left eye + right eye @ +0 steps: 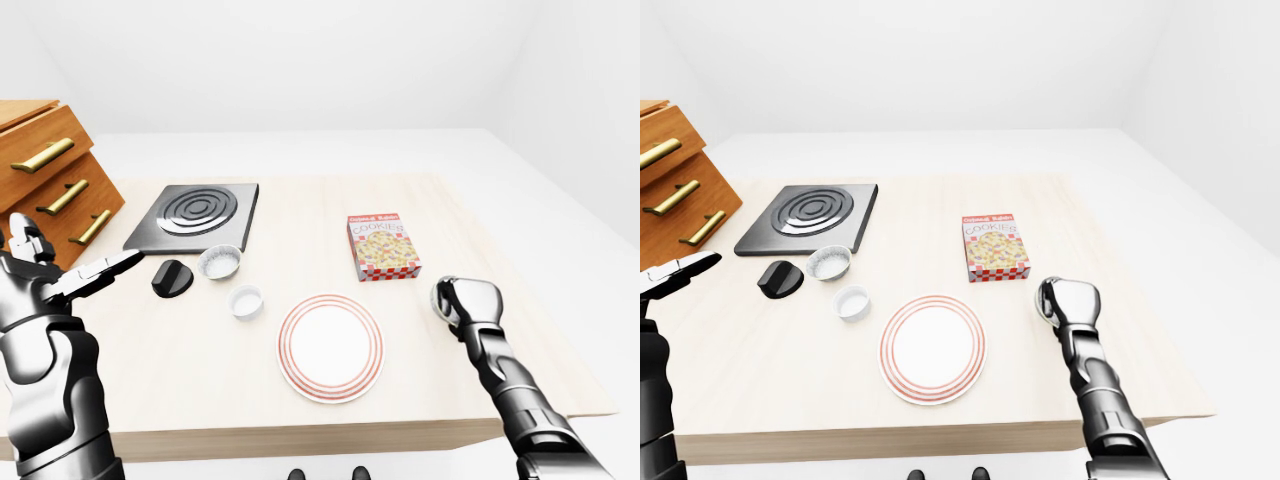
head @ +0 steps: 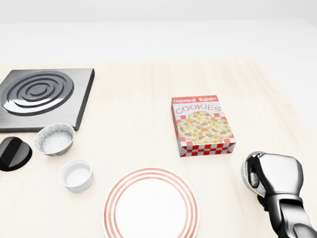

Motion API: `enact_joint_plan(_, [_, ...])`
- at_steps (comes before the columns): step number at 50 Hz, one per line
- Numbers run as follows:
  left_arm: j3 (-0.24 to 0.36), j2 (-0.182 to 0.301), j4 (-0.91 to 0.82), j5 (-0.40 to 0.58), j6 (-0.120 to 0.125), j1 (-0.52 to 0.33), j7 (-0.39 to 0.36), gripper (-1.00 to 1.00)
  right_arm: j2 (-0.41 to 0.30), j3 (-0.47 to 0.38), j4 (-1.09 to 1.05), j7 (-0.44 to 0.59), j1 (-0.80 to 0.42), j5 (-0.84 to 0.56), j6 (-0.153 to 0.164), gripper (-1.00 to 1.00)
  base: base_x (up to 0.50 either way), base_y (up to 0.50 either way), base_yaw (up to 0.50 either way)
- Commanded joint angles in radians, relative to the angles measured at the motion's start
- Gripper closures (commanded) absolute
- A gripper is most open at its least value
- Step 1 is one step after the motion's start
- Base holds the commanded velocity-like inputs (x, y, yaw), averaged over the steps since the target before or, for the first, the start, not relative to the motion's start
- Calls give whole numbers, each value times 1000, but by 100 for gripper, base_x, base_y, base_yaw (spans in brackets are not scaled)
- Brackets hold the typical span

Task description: Pick the akita bowl next to the plate and place it on the plate.

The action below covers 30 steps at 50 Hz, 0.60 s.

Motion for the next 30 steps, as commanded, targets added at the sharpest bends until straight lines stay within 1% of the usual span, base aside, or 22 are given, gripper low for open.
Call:
enact_joint_plan(1, [-2,-2,-1,1,0,0,-2,-100,2,-34,-258,0,88,-26,0,100,0,0,0])
enact_joint_plan(6, [-1,-2,-3,0,0,0,-1,-100,9,-52,-287,0,92,-63,0,100,0,0,0])
enact_joint_plan(8, [-2,-2,2,1,0,0,-3,-100,8,-60,-341,0,100,-82,0,100,0,0,0])
enact_joint_plan(10, [-3,-3,-3,1,0,0,-1,-100,8,-68,-406,0,112,-111,10,100,0,0,0])
enact_joint_plan(12, [-4,-4,0,2,0,1,-2,-100,8,-80,-434,0,114,-120,5,100,0,0,0])
enact_joint_plan(13, [-4,-6,1,1,0,1,-2,-100,5,-87,-478,0,118,-133,10,100,0,0,0])
enact_joint_plan(16, [-5,-6,4,0,0,1,-2,-100,8,-99,-503,0,122,-141,6,100,0,0,0])
enact_joint_plan(17, [-6,-8,9,-1,0,1,-3,-100,7,-107,-577,0,138,-155,17,100,0,0,0])
enact_joint_plan(19, [-7,-8,8,-3,0,2,-2,-100,11,-121,-639,34,152,-169,14,100,0,0,0])
enact_joint_plan(22, [-6,-7,8,-5,0,1,-1,-100,28,-136,-739,102,172,-173,0,100,0,0,0])
enact_joint_plan(23, [-6,-6,14,-5,0,0,-2,-100,26,-112,-795,161,194,-184,0,100,0,0,0])
enact_joint_plan(25, [-6,-6,16,-6,0,1,-2,-100,58,-114,-860,225,212,-175,0,100,0,0,0])
enact_joint_plan(26, [-6,-5,16,-6,0,1,-1,-100,62,-109,-887,250,217,-181,0,100,0,0,0])
enact_joint_plan(30, [-6,-4,21,-7,0,0,-2,-100,113,-96,-1021,403,246,-154,0,100,0,0,0])
